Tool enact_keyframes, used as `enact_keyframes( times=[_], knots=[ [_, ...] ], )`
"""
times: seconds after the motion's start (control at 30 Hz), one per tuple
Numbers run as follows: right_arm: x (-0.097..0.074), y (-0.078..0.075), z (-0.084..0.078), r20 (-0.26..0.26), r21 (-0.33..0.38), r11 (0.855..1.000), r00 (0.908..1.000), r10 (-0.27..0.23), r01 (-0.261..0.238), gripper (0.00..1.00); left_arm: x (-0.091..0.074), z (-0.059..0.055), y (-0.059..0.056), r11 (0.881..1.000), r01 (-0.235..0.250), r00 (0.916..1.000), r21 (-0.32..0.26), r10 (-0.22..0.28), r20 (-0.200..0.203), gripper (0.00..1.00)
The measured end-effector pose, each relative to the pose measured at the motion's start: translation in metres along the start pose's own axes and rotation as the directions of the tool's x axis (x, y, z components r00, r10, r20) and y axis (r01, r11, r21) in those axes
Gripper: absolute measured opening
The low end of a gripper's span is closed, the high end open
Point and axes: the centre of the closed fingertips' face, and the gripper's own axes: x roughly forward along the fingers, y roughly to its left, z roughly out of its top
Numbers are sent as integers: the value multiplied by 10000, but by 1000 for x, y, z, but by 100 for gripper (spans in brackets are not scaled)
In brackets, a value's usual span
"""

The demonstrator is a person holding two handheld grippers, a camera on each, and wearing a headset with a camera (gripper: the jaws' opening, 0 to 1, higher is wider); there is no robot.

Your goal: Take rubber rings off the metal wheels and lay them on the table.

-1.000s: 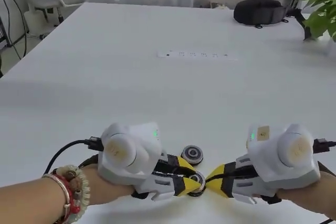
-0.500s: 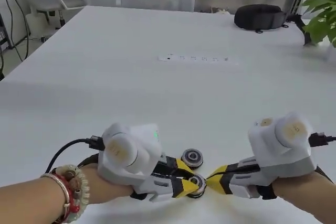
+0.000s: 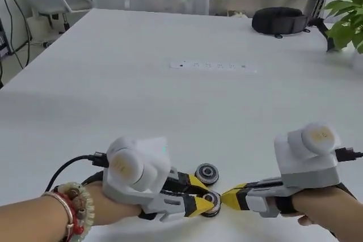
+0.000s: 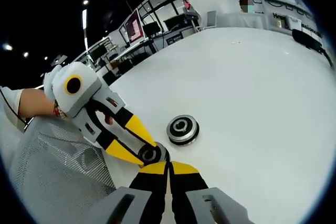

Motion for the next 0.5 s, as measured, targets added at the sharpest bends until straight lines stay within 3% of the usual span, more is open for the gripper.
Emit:
enact_keyframes(
  times=[0.2,0.37,0.5],
  knots=[
    [-3,5,5,157,1589,9863,9990,427,-446,0,0,0,0,10000,-9,10000,-11,9,22,8],
    [-3,7,4,111,1643,9856,9992,391,-404,0,0,0,0,10000,-16,10000,40,16,-28,8],
    [-4,7,4,189,2211,9741,9989,439,-470,0,1,0,0,9999,-36,9999,99,38,-111,8]
  ],
)
